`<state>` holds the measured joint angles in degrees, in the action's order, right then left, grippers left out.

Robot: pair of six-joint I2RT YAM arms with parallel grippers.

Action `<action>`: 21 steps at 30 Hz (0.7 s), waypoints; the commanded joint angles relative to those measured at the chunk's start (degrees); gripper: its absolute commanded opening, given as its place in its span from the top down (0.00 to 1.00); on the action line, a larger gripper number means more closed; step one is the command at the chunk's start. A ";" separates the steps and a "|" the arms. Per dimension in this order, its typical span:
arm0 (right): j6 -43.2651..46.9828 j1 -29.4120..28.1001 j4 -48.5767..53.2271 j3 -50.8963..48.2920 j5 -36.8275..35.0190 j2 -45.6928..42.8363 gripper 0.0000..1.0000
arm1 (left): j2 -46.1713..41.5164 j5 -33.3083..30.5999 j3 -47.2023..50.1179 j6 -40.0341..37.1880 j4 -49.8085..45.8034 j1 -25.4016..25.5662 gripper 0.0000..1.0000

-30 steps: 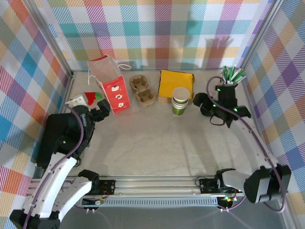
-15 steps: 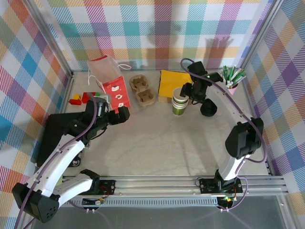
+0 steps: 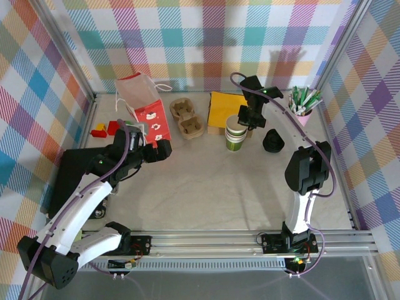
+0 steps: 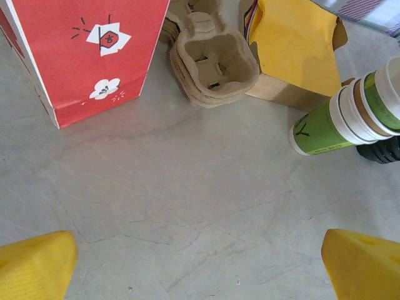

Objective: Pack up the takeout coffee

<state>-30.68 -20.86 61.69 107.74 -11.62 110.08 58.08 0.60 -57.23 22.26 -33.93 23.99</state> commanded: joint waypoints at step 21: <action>4.87 -4.65 18.98 24.98 3.58 -8.03 0.99 | -9.18 -4.25 -5.48 -1.03 -4.25 0.80 0.00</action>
<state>-26.09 -23.49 75.59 131.13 -10.22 104.25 50.00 -2.59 -60.77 22.26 -36.18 24.29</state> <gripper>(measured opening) 0.059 0.996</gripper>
